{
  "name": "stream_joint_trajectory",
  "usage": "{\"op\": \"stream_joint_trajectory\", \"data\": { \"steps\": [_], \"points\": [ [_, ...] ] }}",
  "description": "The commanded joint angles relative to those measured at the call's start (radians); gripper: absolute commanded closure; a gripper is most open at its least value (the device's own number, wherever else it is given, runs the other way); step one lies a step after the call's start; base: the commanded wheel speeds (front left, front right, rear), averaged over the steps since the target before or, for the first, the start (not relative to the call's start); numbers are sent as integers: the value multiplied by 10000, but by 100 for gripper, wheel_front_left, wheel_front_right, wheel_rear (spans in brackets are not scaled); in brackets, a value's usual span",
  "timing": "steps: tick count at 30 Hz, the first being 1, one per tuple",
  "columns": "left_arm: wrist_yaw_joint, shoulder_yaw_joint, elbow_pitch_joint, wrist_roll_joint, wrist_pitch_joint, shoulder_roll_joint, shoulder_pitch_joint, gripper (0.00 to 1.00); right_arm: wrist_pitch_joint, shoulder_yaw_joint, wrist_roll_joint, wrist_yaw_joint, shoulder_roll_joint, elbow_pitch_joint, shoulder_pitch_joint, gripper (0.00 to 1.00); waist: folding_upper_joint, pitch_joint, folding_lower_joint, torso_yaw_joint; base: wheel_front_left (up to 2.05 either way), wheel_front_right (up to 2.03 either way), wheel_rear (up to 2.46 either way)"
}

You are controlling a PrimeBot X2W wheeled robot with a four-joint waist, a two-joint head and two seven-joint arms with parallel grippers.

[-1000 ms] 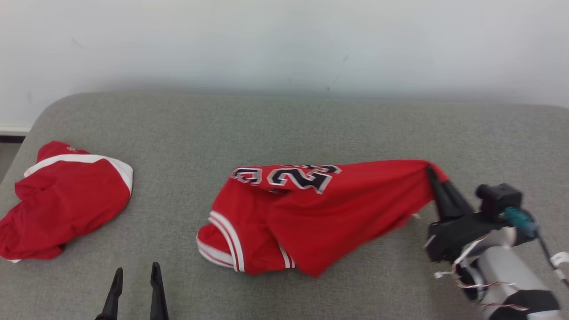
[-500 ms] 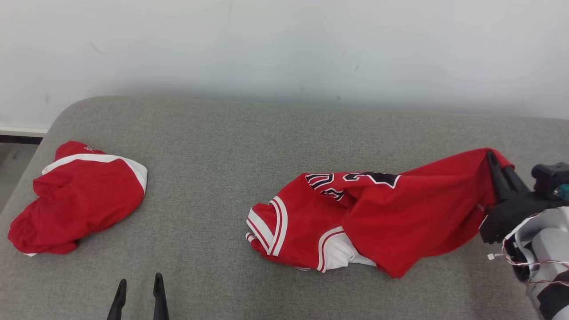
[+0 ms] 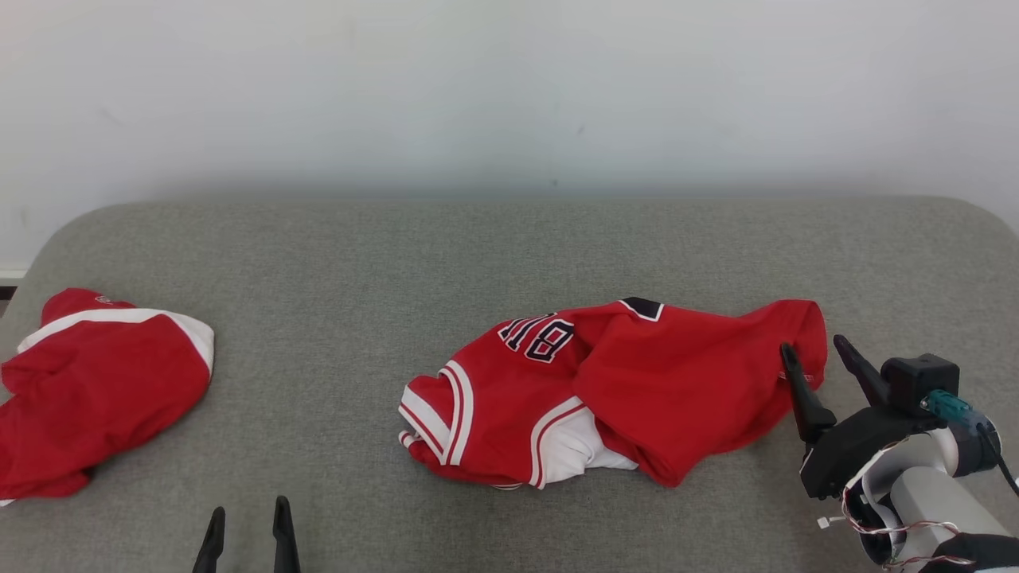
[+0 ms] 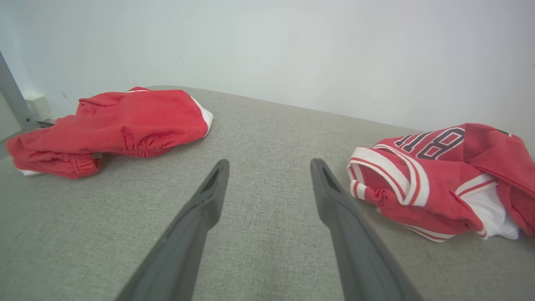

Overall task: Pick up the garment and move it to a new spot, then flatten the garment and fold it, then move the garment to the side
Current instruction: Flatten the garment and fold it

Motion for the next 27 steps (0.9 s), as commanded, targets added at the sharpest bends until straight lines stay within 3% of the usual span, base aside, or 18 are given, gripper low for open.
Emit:
{"op": "stream_joint_trajectory", "data": {
  "steps": [1, 9, 16, 21, 27],
  "points": [
    [21, -34, -10, -92, -23, -9, -56, 0, -78, -65, 44, -22, 70, -121, 205, 0, 0, 41, 0, -284, 0, 0, 0],
    [66, -74, -93, -8, -23, -8, -208, 0, -84, -1702, -918, -22, 647, -2286, 1430, 0, 0, 124, 0, -673, 0, 0, 0],
    [65, -128, -87, 47, -23, -9, -297, 0, -86, -3295, -2685, -22, 2244, -5325, 3363, 0, 0, 212, 0, -721, 0, 0, 0],
    [-81, -270, -58, 109, -23, -8, -490, 0, -87, -3840, -2857, -22, 3005, -6125, 4070, 0, 0, 333, 0, -664, 0, 0, 0],
    [-441, -863, 222, 207, -23, -6, -829, 0, -87, -3942, -2949, -22, 3358, -6284, 4627, 0, 0, 438, 0, -608, 0, 0, 0]
  ]
}}
